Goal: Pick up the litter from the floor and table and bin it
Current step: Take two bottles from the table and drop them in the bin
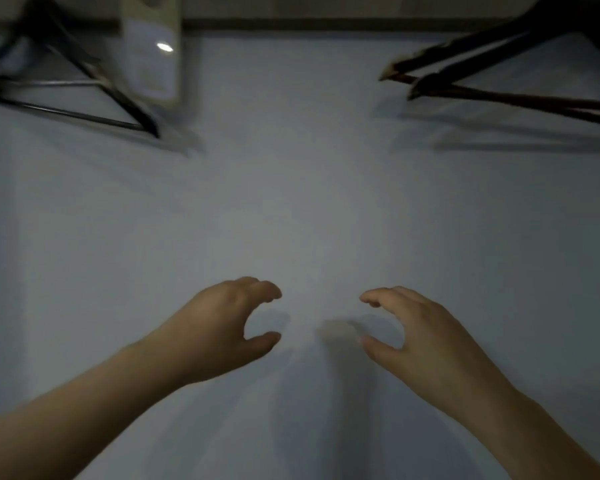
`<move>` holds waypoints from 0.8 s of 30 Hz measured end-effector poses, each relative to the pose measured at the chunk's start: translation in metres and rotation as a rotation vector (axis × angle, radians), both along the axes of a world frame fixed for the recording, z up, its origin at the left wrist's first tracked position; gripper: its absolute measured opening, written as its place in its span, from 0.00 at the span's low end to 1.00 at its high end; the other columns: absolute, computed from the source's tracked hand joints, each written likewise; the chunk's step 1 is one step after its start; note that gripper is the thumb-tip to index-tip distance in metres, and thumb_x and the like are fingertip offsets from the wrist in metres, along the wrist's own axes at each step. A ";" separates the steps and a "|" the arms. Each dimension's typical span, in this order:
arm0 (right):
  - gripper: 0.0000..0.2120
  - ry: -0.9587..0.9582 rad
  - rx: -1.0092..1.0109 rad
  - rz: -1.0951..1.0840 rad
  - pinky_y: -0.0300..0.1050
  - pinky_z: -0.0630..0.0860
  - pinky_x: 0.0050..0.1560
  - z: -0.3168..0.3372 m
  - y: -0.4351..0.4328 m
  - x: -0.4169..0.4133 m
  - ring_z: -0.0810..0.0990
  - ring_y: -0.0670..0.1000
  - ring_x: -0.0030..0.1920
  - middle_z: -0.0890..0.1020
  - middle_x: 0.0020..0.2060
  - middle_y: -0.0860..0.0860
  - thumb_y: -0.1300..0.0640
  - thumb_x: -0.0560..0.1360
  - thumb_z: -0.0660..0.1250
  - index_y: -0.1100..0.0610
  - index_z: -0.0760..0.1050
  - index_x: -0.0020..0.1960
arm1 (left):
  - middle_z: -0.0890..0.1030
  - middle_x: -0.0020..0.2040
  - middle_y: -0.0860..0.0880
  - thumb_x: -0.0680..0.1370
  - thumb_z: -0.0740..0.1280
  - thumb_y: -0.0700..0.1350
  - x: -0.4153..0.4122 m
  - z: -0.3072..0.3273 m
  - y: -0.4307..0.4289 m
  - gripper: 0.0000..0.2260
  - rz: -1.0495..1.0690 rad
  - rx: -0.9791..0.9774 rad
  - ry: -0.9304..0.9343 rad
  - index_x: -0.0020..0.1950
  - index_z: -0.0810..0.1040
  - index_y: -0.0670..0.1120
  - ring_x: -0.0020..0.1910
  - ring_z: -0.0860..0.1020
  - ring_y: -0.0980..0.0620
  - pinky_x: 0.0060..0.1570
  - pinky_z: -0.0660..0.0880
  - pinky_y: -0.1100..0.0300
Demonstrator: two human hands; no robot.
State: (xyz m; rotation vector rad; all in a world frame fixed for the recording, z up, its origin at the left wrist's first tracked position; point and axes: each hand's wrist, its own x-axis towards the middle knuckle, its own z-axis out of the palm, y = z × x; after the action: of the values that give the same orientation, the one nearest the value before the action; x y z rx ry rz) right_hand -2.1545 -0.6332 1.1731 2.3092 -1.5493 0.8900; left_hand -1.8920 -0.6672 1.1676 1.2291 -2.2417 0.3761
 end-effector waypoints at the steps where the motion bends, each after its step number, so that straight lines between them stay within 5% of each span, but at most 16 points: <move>1: 0.22 0.008 -0.001 0.044 0.25 0.61 0.53 0.002 -0.002 0.017 0.69 0.37 0.60 0.72 0.61 0.35 0.45 0.74 0.67 0.42 0.68 0.67 | 0.74 0.63 0.60 0.74 0.65 0.60 0.017 0.001 0.009 0.23 0.039 0.001 -0.001 0.68 0.69 0.57 0.59 0.74 0.61 0.56 0.67 0.70; 5: 0.21 -0.003 -0.026 0.220 0.19 0.57 0.53 0.009 -0.006 0.098 0.67 0.36 0.59 0.71 0.59 0.35 0.45 0.74 0.67 0.42 0.69 0.66 | 0.74 0.63 0.61 0.74 0.64 0.61 0.094 0.001 0.051 0.23 0.208 -0.006 0.011 0.68 0.68 0.58 0.59 0.73 0.62 0.57 0.68 0.70; 10: 0.22 0.016 -0.018 0.455 0.30 0.64 0.57 0.009 0.011 0.223 0.69 0.37 0.62 0.72 0.61 0.36 0.44 0.75 0.66 0.42 0.68 0.68 | 0.74 0.63 0.60 0.74 0.65 0.61 0.202 -0.002 0.126 0.24 0.414 -0.010 0.029 0.69 0.68 0.57 0.61 0.73 0.61 0.61 0.69 0.66; 15: 0.23 0.009 -0.032 0.661 0.32 0.65 0.58 0.008 0.053 0.361 0.70 0.38 0.62 0.72 0.62 0.36 0.43 0.75 0.65 0.42 0.67 0.68 | 0.77 0.60 0.55 0.73 0.70 0.57 0.314 -0.004 0.221 0.24 0.625 0.007 0.068 0.67 0.73 0.53 0.58 0.77 0.56 0.57 0.71 0.64; 20: 0.24 0.012 -0.026 0.859 0.33 0.68 0.59 0.003 0.106 0.488 0.71 0.40 0.62 0.73 0.61 0.38 0.44 0.74 0.67 0.44 0.69 0.68 | 0.73 0.61 0.64 0.73 0.67 0.61 0.411 -0.013 0.314 0.23 0.816 0.025 0.066 0.67 0.69 0.61 0.58 0.73 0.63 0.55 0.67 0.73; 24: 0.23 0.037 -0.004 0.961 0.33 0.69 0.57 -0.004 0.141 0.571 0.72 0.41 0.61 0.74 0.60 0.40 0.45 0.73 0.68 0.46 0.71 0.66 | 0.73 0.62 0.61 0.73 0.66 0.61 0.468 -0.018 0.372 0.24 0.957 0.049 0.066 0.67 0.68 0.61 0.58 0.73 0.62 0.55 0.72 0.68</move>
State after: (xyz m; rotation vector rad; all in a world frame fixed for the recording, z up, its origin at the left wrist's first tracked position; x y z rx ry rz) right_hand -1.5839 -0.4921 1.1691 3.0314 -0.3266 0.9826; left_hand -1.4238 -0.2952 1.1498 2.2428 -1.4680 0.6061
